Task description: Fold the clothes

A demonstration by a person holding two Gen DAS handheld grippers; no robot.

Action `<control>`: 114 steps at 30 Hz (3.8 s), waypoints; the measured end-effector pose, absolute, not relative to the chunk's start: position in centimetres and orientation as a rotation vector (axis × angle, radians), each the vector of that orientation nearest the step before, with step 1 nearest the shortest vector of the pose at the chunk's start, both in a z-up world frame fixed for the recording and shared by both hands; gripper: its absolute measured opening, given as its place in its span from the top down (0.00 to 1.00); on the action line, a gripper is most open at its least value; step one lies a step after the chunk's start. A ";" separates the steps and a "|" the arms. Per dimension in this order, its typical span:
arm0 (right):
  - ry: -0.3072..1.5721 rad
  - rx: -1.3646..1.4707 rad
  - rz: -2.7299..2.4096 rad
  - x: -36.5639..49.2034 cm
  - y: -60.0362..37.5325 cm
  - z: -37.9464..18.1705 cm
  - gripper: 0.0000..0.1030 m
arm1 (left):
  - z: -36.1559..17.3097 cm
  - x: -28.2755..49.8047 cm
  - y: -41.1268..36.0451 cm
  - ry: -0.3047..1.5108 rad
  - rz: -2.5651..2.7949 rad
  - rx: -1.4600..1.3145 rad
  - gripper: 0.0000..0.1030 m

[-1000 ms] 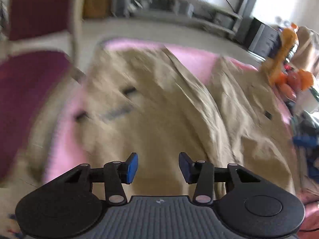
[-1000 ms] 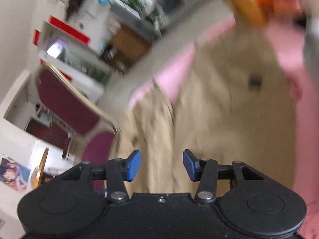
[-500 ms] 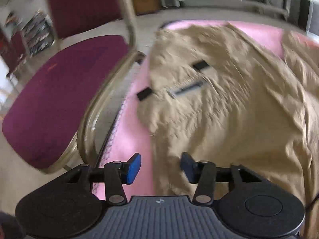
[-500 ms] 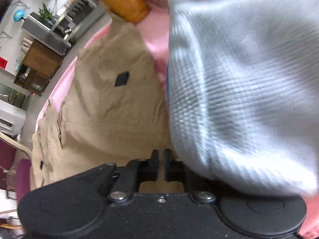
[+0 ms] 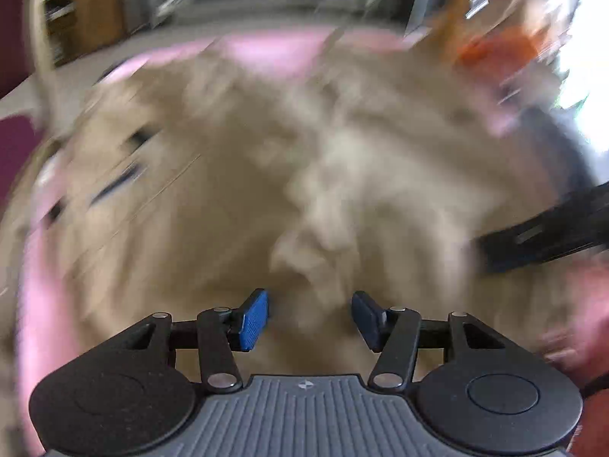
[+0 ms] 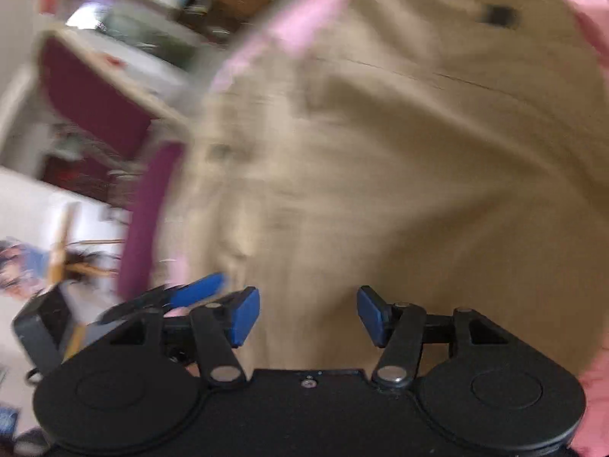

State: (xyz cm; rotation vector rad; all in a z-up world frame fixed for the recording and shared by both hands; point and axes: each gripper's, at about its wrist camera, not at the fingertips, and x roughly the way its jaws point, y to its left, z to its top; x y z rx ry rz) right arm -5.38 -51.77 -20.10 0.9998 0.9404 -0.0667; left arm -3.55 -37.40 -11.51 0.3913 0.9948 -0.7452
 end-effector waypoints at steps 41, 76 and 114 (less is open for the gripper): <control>0.718 1.190 -0.096 2.9 -65.6 -22.0 0.51 | -12.0 10.3 -43.7 0.910 -0.721 0.296 0.60; 0.315 1.067 -0.551 -7.9 -66.2 -7.0 0.35 | -2.0 6.7 -39.3 0.530 -0.384 0.146 0.50; 0.300 1.147 -0.496 -22.7 -68.8 -11.0 0.13 | -12.7 -25.7 -55.1 0.576 -0.910 0.948 0.76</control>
